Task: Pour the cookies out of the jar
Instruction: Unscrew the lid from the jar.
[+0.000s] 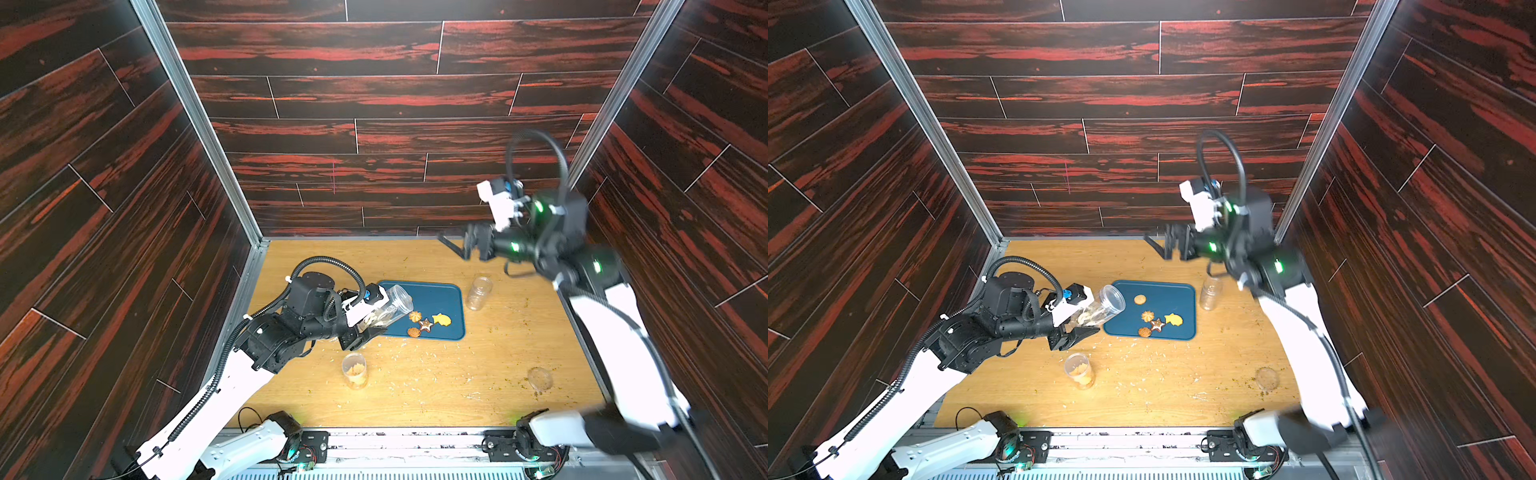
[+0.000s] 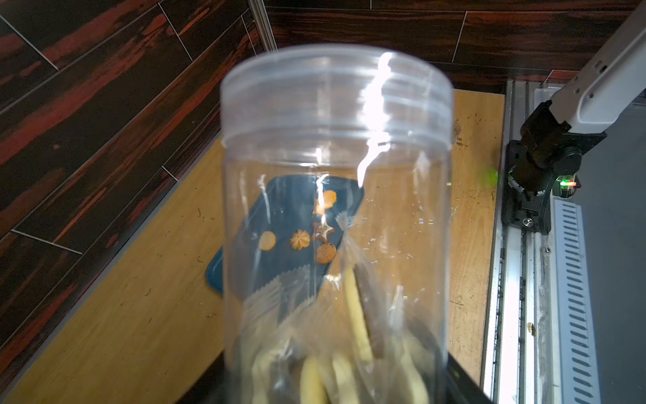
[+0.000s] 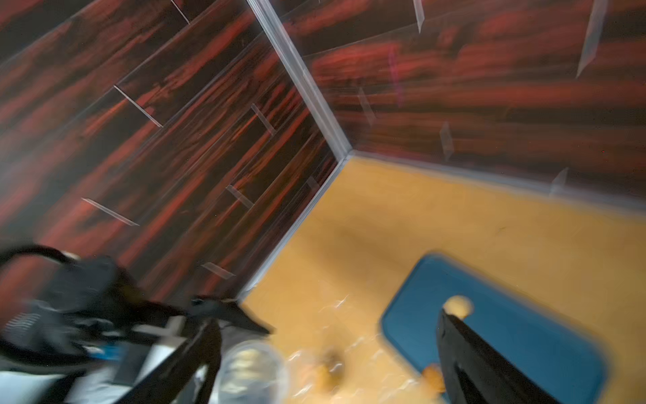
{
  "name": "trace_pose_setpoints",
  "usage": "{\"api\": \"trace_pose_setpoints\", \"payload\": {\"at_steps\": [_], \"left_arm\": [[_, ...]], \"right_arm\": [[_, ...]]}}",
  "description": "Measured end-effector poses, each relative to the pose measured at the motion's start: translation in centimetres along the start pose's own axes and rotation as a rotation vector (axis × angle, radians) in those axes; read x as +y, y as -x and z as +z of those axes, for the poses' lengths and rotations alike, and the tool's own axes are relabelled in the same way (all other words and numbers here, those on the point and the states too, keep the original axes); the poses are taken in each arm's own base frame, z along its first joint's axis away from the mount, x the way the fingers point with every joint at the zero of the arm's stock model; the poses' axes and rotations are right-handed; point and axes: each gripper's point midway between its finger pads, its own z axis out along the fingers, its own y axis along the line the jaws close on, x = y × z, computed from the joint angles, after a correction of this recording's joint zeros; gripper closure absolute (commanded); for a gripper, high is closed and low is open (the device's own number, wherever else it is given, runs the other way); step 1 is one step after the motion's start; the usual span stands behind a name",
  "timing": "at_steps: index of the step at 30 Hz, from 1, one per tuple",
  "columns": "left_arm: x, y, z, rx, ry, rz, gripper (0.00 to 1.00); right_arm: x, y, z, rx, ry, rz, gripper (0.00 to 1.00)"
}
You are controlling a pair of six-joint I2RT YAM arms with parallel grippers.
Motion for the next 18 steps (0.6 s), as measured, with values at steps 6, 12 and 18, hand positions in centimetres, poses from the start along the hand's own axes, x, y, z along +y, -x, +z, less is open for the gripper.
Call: {"api": "trace_pose_setpoints", "payload": {"at_steps": [6,12,18], "left_arm": [[0.2,-0.1,0.0,0.005,0.011,0.007,0.63],[0.1,-0.4,0.0,0.017,0.007,0.018,0.63],[0.2,-0.5,0.2,0.021,0.007,0.027,0.63]], "right_arm": [[-2.0,-6.2,3.4,0.380,-0.007,0.410,0.01],[-1.0,-9.1,2.8,0.530,0.010,0.602,0.01],[0.2,-9.2,2.3,0.564,0.045,0.671,0.01]]}}
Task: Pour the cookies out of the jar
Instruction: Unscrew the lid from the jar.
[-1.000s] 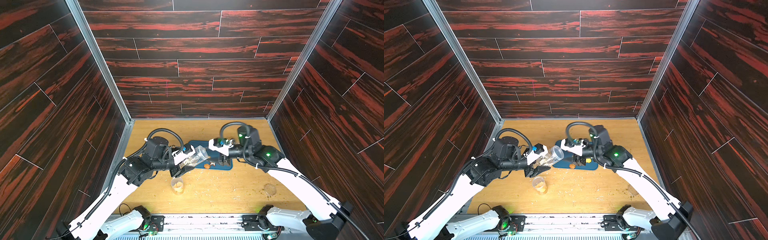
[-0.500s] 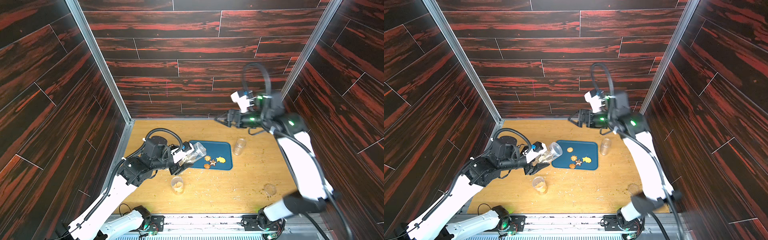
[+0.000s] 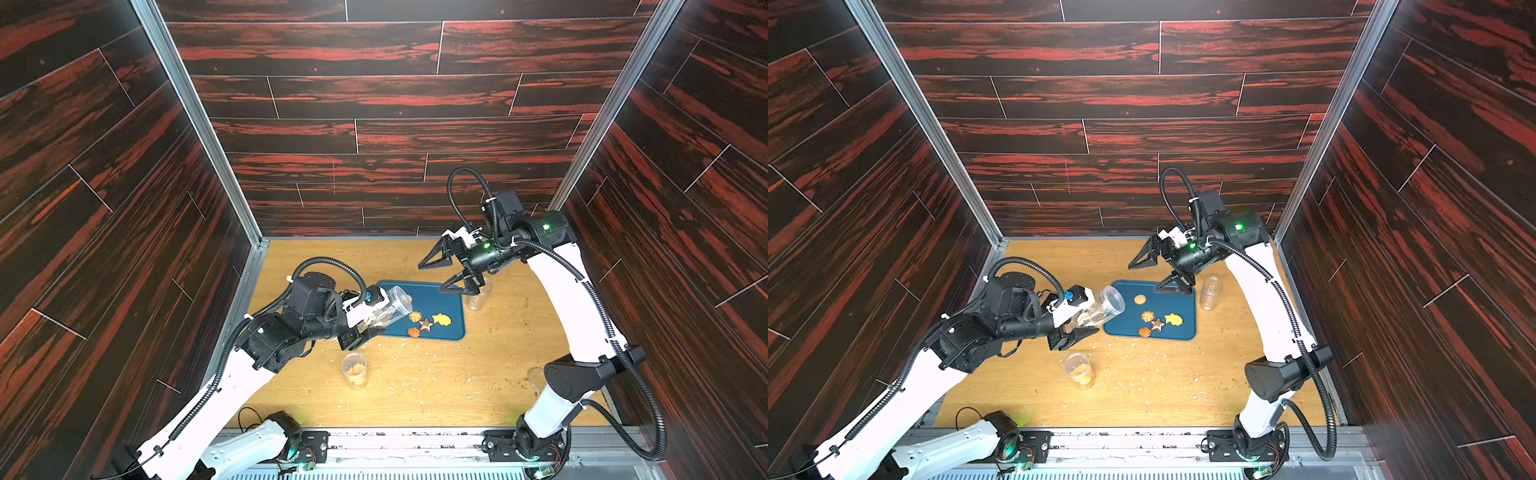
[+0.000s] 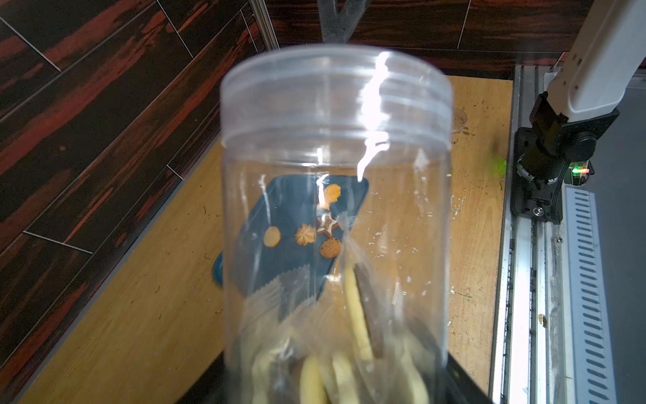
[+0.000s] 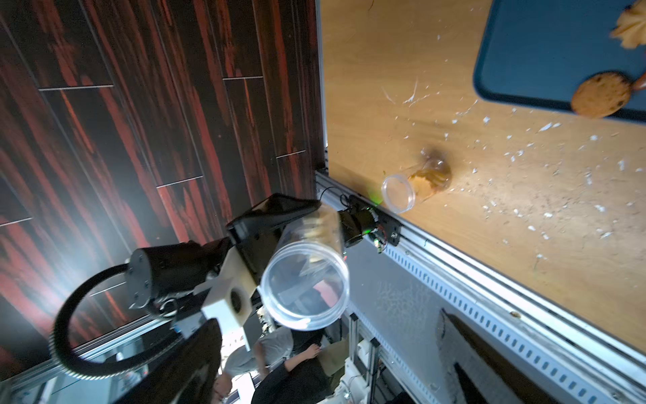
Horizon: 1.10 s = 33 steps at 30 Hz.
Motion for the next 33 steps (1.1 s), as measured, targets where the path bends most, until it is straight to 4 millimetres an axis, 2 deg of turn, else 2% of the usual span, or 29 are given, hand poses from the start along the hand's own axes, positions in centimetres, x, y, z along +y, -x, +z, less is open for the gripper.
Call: {"api": "trace_pose_setpoints", "payload": {"at_steps": [6,10,17,23,33], "left_arm": [[0.0,0.0,0.0,0.002,0.002,0.006,0.63],[0.0,0.0,0.0,0.002,0.002,0.007,0.63],[-0.1,0.0,0.0,0.001,-0.002,0.009,0.63],[-0.1,0.0,0.0,0.001,-0.002,0.009,0.63],[-0.2,0.0,0.1,0.001,-0.004,0.010,0.63]], "right_arm": [[0.5,-0.5,0.4,0.061,0.032,0.060,0.01],[0.4,-0.8,1.9,0.118,0.020,0.089,0.01],[1.5,-2.3,4.4,0.198,0.008,0.067,0.01],[1.9,-3.6,5.5,0.237,-0.003,0.048,0.07],[1.0,-3.9,6.4,0.259,-0.036,0.066,0.16]]}}
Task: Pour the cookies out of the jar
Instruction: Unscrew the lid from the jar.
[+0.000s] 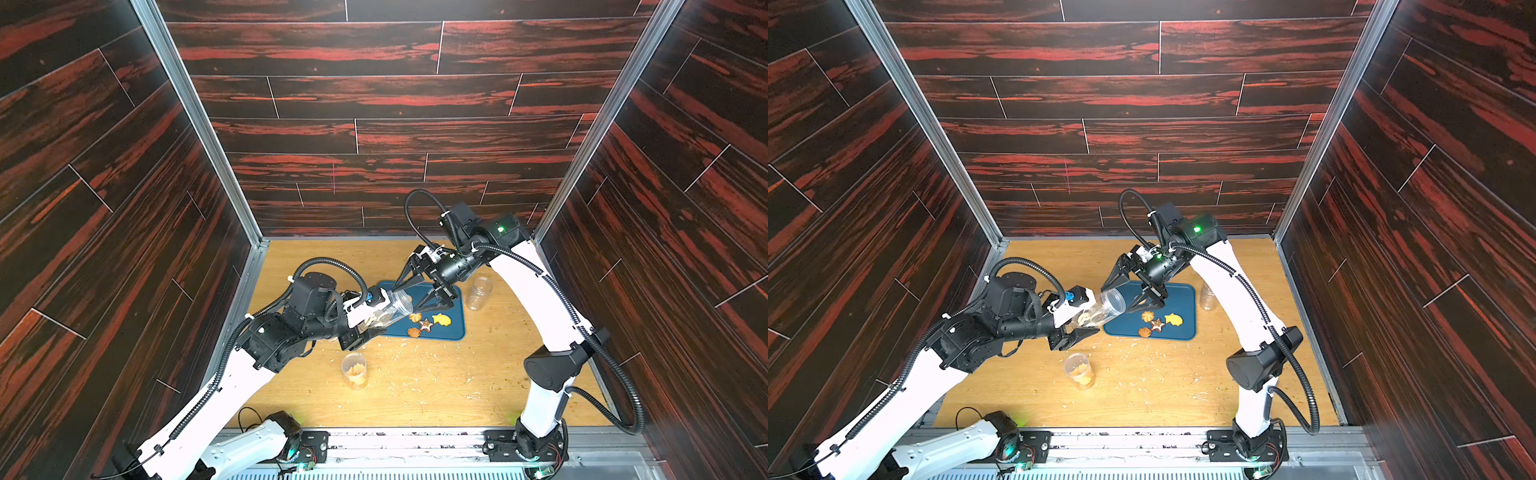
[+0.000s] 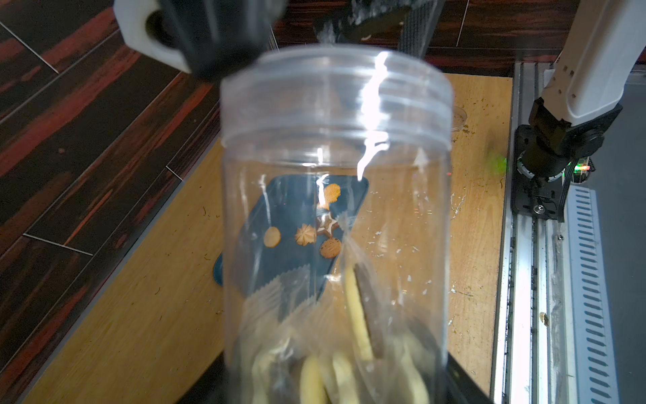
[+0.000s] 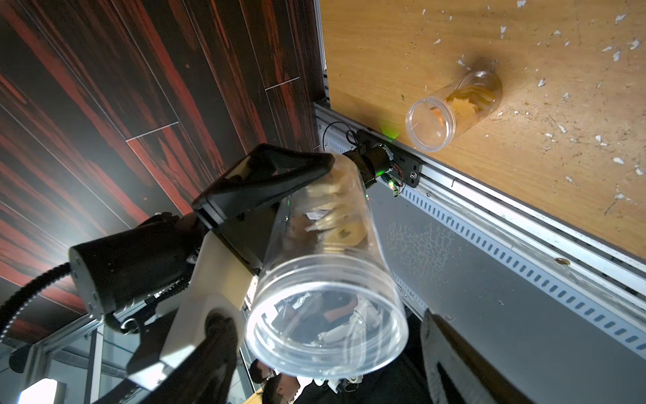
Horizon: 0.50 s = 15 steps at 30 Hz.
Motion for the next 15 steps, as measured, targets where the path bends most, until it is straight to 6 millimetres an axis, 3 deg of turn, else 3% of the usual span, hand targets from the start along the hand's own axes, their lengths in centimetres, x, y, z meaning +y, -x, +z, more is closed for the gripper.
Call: {"api": "trace_pose_setpoints", "payload": {"at_steps": [15], "left_arm": [[-0.12,0.04,0.02,-0.001,-0.004,0.002,0.63]], "right_arm": [[-0.02,-0.26,0.43,0.006,-0.013,-0.011,0.17]]}}
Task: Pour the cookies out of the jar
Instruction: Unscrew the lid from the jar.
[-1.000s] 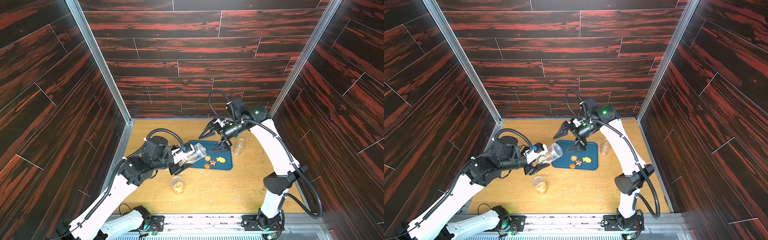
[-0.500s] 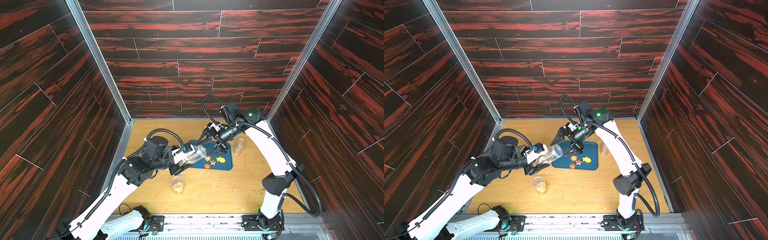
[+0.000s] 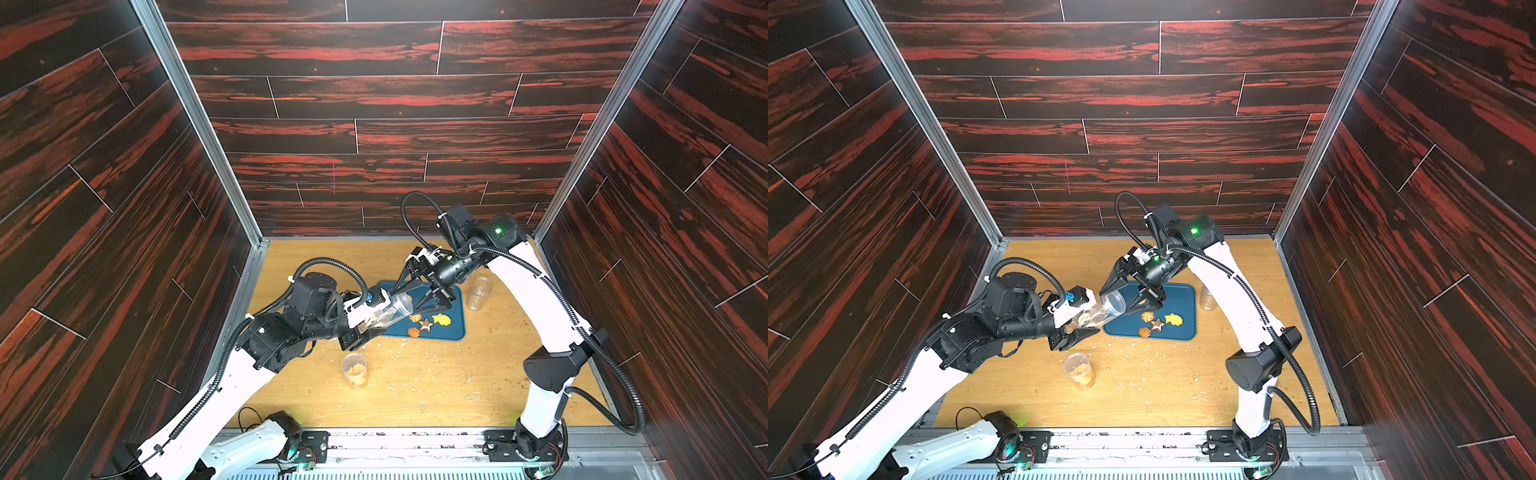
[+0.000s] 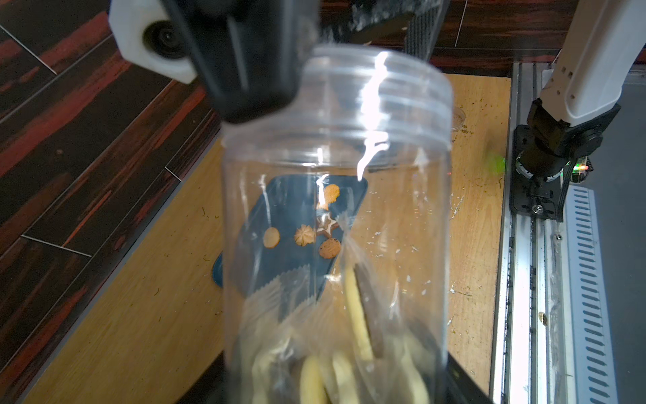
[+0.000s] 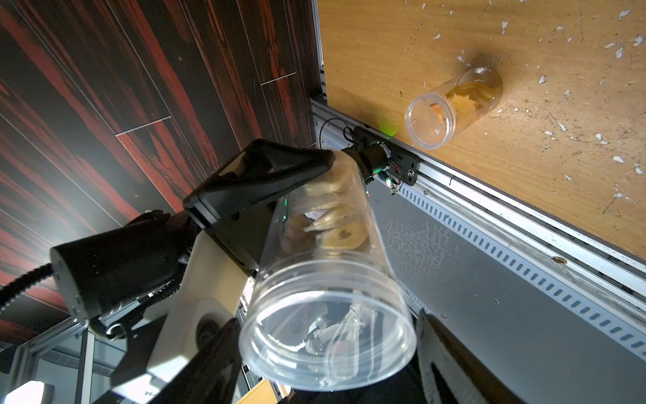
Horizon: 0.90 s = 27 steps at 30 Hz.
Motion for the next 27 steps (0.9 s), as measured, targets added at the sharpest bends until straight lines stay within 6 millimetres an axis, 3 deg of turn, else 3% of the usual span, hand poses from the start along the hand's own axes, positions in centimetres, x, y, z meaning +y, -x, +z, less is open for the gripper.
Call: {"api": "trace_pose_setpoints", "payload": {"at_steps": [13,20,27], "left_arm": [[-0.06,0.02,0.01,-0.001,-0.002,0.001,0.63],[-0.06,0.04,0.00,-0.001,-0.002,0.001,0.63],[-0.08,0.00,0.00,0.001,-0.003,0.000,0.63]], "right_arm": [[0.03,-0.05,0.10,0.002,-0.001,-0.004,0.16],[0.04,-0.06,0.30,0.005,-0.002,-0.014,0.23],[-0.04,0.06,0.42,0.006,-0.002,-0.018,0.22]]}}
